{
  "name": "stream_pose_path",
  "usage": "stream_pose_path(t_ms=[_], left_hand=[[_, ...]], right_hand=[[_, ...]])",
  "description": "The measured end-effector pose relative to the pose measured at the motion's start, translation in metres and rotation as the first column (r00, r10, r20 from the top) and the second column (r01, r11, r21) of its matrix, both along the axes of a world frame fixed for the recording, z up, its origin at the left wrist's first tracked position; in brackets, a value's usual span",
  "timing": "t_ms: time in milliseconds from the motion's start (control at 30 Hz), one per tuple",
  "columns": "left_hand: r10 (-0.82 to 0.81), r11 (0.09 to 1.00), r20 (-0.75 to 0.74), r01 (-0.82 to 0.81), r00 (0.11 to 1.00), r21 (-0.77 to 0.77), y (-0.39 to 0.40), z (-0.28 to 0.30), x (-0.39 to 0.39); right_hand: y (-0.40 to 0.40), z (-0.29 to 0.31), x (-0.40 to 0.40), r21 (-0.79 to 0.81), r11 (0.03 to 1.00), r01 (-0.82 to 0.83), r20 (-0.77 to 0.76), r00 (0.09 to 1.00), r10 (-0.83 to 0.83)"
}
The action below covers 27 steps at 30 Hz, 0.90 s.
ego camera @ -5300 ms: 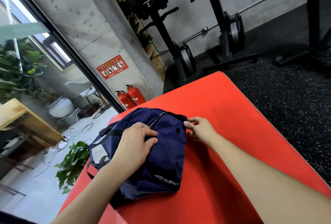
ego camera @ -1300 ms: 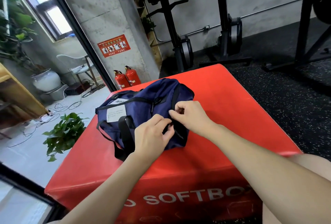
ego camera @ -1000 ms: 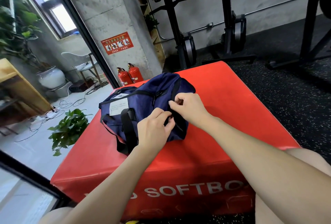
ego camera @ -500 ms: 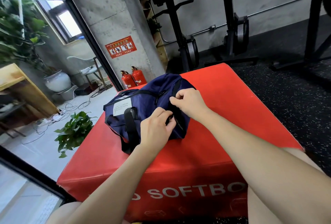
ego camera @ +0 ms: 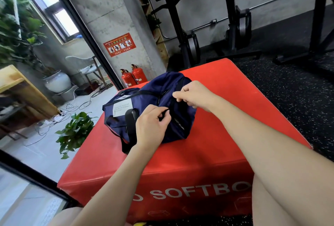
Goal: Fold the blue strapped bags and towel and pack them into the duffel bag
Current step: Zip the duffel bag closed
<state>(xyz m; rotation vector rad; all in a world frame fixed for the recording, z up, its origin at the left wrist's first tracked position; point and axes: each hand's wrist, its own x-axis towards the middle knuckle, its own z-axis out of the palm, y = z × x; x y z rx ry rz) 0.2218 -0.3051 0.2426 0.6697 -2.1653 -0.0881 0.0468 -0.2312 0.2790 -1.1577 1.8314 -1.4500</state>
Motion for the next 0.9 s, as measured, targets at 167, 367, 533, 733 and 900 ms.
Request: stream_pose_path(t_ms=[167,367,533,733,900], left_hand=[[-0.011,1.000,0.035,0.011,0.999,0.001,0.010,-0.005,0.000],[-0.048,0.999,0.089,0.049,0.995,-0.002,0.024,-0.029,0.003],[-0.077,0.993,0.131,0.088,0.988,-0.080,0.017,-0.021,0.003],[-0.135,0.974,0.212,0.169,0.968,-0.152,0.009,-0.014,0.007],[-0.127,0.992,0.176,0.126,0.976,0.020,0.005,-0.009,0.006]], right_hand=[[0.003,-0.005,0.004,0.143,0.988,-0.060,-0.134,0.988,0.079],[0.006,-0.009,0.011,0.156,0.988,-0.019,-0.238,0.970,0.056],[0.004,-0.007,0.010,0.105,0.994,0.009,-0.153,0.988,0.007],[0.001,-0.007,0.008,0.113,0.993,-0.020,-0.130,0.991,0.035],[0.008,-0.009,0.007,0.101,0.995,-0.005,-0.130,0.991,0.018]])
